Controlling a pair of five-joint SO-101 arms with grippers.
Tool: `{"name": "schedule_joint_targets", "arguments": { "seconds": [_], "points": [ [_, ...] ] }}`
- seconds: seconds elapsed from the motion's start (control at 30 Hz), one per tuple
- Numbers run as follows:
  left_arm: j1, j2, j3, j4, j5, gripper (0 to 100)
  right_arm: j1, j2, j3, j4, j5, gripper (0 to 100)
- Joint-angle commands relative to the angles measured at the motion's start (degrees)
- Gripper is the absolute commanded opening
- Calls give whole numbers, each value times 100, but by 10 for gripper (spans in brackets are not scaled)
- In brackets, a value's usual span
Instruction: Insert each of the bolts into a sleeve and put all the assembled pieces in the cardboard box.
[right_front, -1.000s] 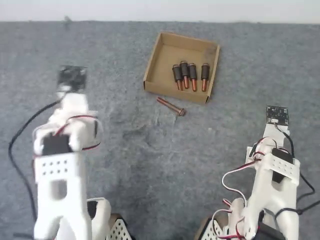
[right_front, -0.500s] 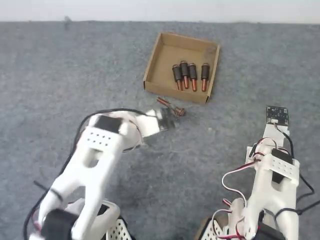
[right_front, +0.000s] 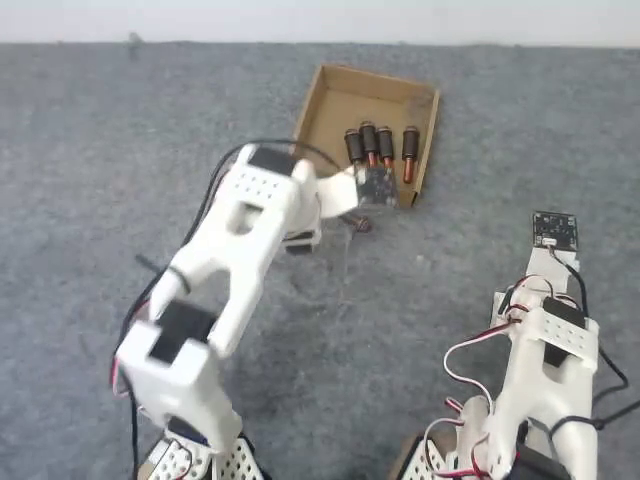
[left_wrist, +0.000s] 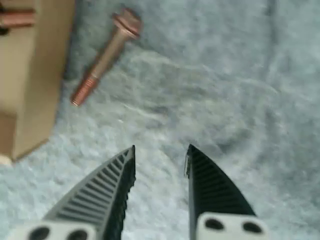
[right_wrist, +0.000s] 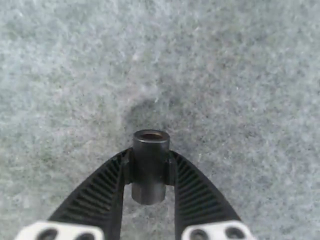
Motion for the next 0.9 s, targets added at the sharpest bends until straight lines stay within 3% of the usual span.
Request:
{"name": "schedule_joint_targets", "arguments": {
  "seconds": [0.0, 0.47, 0.87],
  "points": [
    [167, 1020, -1921, 633, -53, 158, 48, -251, -26, -110, 141, 9],
    [677, 3393, -5077, 1662, -44, 156, 48, -251, -18, -84, 316, 9],
    [914, 4642, -6484, 1697, 185, 155, -40, -251, -18, -66, 457, 8]
  ]
}}
